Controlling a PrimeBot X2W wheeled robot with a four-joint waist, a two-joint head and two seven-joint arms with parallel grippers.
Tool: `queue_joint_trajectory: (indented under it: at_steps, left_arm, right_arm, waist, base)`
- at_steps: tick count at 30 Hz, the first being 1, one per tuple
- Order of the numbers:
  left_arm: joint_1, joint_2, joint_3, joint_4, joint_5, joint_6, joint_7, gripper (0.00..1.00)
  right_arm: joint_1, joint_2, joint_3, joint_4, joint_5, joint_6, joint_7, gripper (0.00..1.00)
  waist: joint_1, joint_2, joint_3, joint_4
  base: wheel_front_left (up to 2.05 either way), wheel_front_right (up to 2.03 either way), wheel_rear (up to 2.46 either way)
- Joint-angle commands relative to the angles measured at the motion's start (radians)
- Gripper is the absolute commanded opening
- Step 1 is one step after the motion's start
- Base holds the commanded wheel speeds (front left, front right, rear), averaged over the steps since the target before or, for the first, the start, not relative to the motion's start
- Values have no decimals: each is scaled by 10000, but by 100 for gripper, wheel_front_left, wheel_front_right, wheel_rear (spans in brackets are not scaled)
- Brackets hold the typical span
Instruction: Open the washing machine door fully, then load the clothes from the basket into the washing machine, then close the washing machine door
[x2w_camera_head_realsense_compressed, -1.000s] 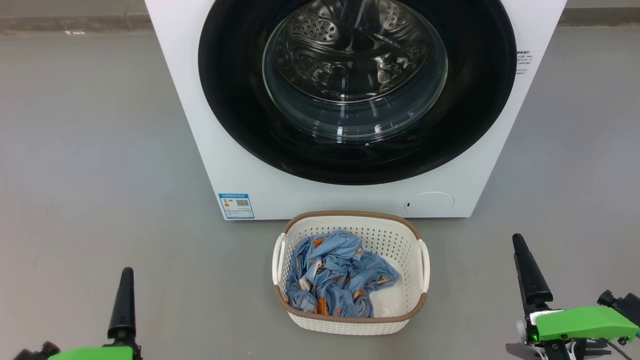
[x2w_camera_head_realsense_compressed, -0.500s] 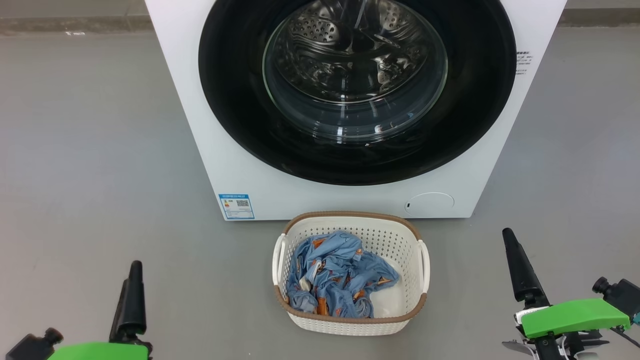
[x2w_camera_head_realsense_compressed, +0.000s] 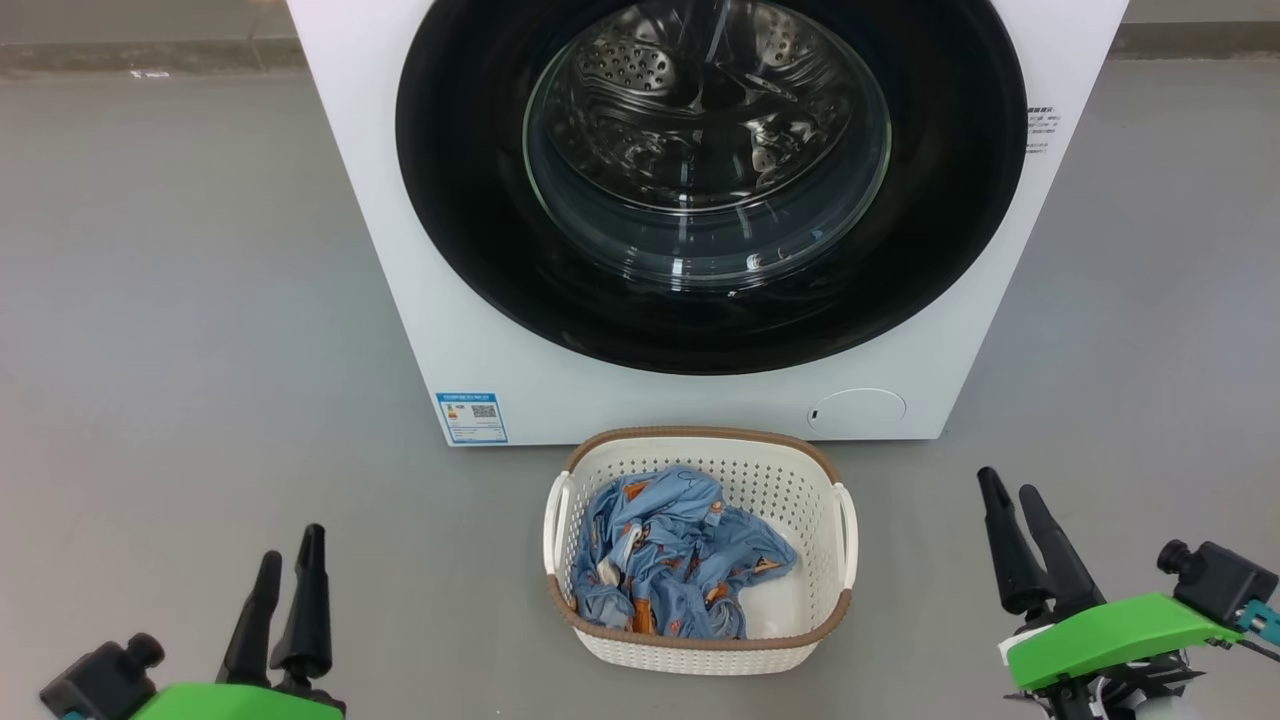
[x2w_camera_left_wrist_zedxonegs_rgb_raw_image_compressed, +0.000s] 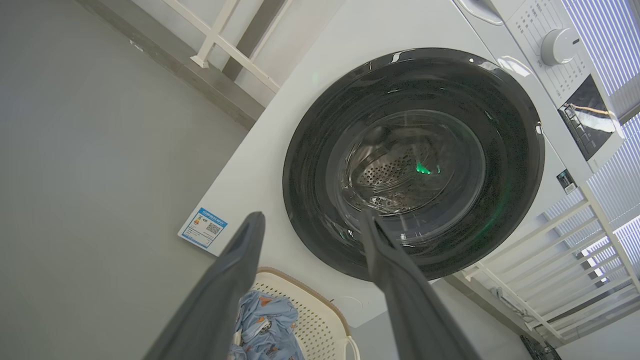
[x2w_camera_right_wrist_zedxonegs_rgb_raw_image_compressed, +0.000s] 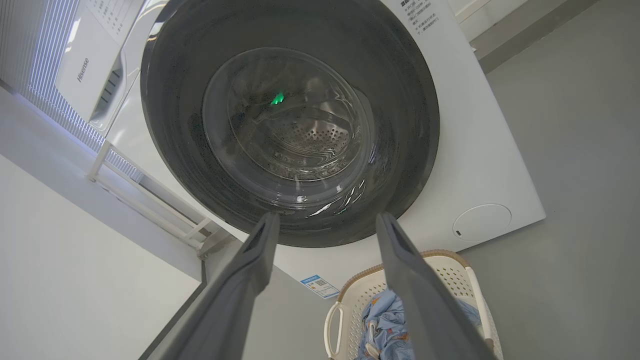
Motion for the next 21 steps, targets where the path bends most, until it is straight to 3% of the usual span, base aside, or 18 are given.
queue_joint_trajectory:
  at_steps: [1, 6, 21]
  left_arm:
    - [-544, 249, 173, -149, 449, -31, -154, 100]
    - [-607, 259, 227, 37, 1894, -33, -332, 100]
    - [-668, 89, 488, 107, 4637, -38, -748, 100]
  right_arm:
    - [-502, -151, 199, -187, -466, -6, -151, 100]
    - [-566, -21, 97, -87, -1805, -7, -328, 100]
    - [-673, 203, -88, -127, -4414, -8, -742, 100]
  waist:
    - [0, 0, -5, -2]
    - [0, 0, -13, -23]
    - [0, 0, -3, -48]
  base:
    - [0, 0, 0]
    - [0, 0, 0]
    - [0, 0, 0]
